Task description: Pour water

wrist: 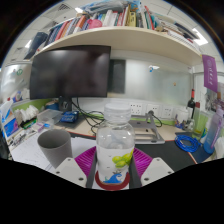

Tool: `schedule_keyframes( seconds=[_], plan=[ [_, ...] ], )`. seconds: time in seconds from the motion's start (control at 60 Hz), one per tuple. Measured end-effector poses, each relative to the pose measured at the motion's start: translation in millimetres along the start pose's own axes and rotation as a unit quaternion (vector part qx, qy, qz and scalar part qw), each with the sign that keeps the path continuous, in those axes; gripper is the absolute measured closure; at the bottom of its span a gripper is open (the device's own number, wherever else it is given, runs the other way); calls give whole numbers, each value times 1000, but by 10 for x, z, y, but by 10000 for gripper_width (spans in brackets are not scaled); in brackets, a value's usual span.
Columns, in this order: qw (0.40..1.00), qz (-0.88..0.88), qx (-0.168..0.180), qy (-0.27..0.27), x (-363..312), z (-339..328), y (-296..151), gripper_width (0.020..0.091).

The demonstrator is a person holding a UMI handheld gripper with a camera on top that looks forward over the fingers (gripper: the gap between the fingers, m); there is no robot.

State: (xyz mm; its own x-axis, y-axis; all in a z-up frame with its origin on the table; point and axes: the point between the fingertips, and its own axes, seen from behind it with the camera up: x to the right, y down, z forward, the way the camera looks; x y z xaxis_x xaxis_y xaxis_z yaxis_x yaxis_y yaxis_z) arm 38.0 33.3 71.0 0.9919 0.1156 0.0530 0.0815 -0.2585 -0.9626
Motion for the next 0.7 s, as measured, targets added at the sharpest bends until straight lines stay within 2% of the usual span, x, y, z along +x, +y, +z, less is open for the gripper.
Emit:
schedule_keyframes(
  seconds=[0.133,0.183,0.317,0.433,0.7],
  plan=[
    [1000,2,-31,5,34,-174,95,352],
    [999,4,-38,20,73,-303,107,312],
    [997,4,-70,38,-25,-718,105,307],
    [995,7,-87,50,-137,-1077,-170,300],
    [995,32,-48,82,-258,-1599,-961,297]
  ],
)
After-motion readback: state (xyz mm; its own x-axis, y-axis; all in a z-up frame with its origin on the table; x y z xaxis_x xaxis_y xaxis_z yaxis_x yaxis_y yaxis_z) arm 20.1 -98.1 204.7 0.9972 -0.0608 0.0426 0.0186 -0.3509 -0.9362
